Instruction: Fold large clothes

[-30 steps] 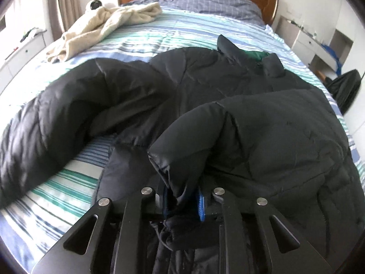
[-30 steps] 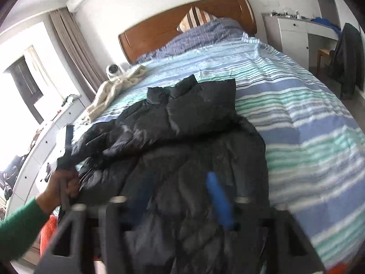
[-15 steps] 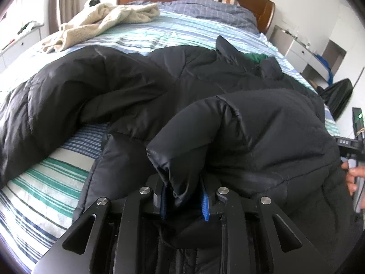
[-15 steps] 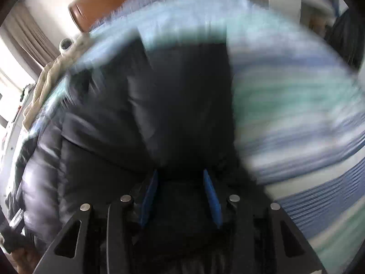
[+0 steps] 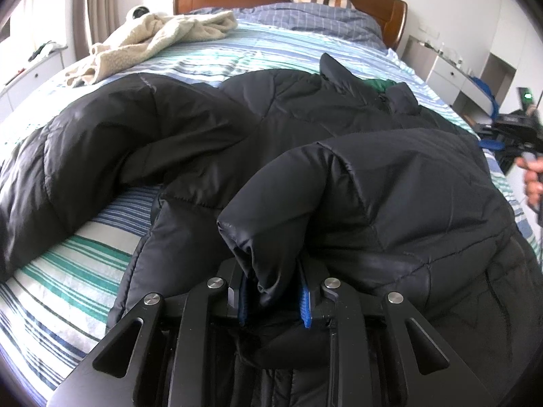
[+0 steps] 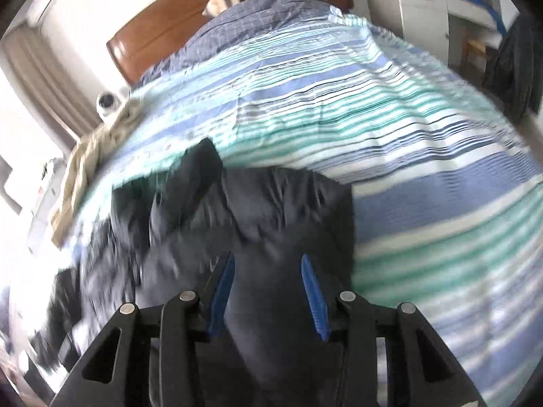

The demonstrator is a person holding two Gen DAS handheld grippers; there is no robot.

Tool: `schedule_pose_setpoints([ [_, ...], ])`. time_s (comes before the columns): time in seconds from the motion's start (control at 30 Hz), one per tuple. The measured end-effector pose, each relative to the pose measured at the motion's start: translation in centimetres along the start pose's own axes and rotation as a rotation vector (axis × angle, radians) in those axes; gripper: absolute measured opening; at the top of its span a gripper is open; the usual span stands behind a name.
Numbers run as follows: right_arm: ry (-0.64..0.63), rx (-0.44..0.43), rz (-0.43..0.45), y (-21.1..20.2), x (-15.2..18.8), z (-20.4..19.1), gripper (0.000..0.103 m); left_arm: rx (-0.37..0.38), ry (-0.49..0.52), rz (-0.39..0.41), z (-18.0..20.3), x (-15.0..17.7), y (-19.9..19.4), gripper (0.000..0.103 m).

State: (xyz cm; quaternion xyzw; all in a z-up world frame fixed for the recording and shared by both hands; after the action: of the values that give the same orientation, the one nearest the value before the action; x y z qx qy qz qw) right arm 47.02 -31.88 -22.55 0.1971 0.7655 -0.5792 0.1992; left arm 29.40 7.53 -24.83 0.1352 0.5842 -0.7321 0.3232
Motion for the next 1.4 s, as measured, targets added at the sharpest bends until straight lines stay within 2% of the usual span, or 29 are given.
schedule_pose_setpoints([
  [0.07,0.072,0.006,-0.077,3.7,2.1,1.5,0.04,0.005,0.001,0.0,0.0,0.0,0.0,0.024],
  [0.1,0.091,0.011,-0.107,5.1,3.5,2.0,0.036,0.012,0.003,-0.002,0.1,0.0,0.0,0.024],
  [0.13,0.091,0.022,-0.087,5.3,3.8,2.3,0.032,0.017,0.006,-0.004,0.2,0.1,0.1,0.024],
  [0.2,0.073,0.048,-0.056,5.1,4.1,2.0,0.032,0.012,0.009,-0.003,0.2,0.0,0.2,0.024],
  [0.33,0.065,0.019,-0.079,3.1,4.6,1.2,0.033,0.014,0.007,-0.003,0.2,0.1,0.2,0.024],
  [0.4,0.071,-0.06,-0.08,0.6,5.6,0.2,0.034,0.017,0.004,-0.003,0.2,0.1,0.2,0.024],
  [0.53,0.034,-0.148,-0.114,-3.6,9.7,-1.9,0.034,0.017,0.004,-0.003,0.2,0.1,0.3,0.024],
  [0.63,0.031,-0.102,-0.175,-2.6,13.6,-2.0,0.033,0.016,0.008,0.0,0.2,0.1,0.3,0.025],
  [0.73,0.047,-0.09,-0.125,-1.4,14.3,-1.5,0.031,0.016,0.016,-0.01,0.3,0.0,0.4,0.025],
  [0.87,0.082,-0.041,-0.093,-2.2,14.3,-2.2,0.034,0.005,0.023,-0.015,0.4,-0.1,0.4,0.025],
  [0.93,0.091,-0.036,-0.071,-4.1,15.0,-2.7,0.034,0.004,0.015,-0.035,0.4,-0.4,0.2,0.025],
  [1.0,0.067,-0.063,-0.025,-6.8,15.6,-3.6,0.036,0.046,-0.031,-0.101,0.4,-1.8,0.0,0.021],
  [1.03,0.053,-0.082,-0.006,-7.4,15.9,-4.2,0.037,0.071,-0.051,-0.097,0.3,-2.9,-0.4,0.018],
  [1.13,-0.001,-0.117,0.038,-11.5,17.9,-5.6,0.038,0.086,-0.1,-0.067,-0.8,-5.7,-0.9,0.018],
  [1.2,-0.058,-0.117,0.07,-14.0,19.5,-6.4,0.039,0.073,-0.121,-0.086,-1.6,-6.2,0.0,0.023],
  [1.27,-0.108,-0.112,0.096,-15.8,21.1,-7.1,0.039,-0.007,-0.092,-0.162,-2.3,-5.3,2.0,0.045],
  [1.3,-0.134,-0.116,0.108,-16.6,22.0,-7.8,0.04,-0.021,-0.069,-0.159,-2.3,-5.0,2.1,0.046],
  [1.33,-0.148,-0.115,0.115,-17.3,22.9,-7.9,0.043,-0.026,-0.047,-0.143,-2.1,-4.7,1.6,0.053],
  [1.37,-0.161,-0.111,0.124,-17.9,23.8,-8.2,0.046,-0.039,-0.033,-0.132,-2.0,-4.4,0.9,0.065],
  [1.4,-0.173,-0.113,0.129,-18.5,24.7,-8.6,0.047,-0.039,-0.029,-0.125,-2.0,-4.2,0.4,0.068],
])
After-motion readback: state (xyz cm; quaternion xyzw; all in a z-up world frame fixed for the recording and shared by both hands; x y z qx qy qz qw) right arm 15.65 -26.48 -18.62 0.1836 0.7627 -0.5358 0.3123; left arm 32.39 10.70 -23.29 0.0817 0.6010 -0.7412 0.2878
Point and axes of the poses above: each gripper's, at about its wrist camera, not at the fingertips, and y roughly the way its jaws point, z to its right, x to its underside, the point moved 8 cm from there along y, roughly the way its jaws point, and after that the axes turned 12 degrees about -y, right-handed, at the moved point
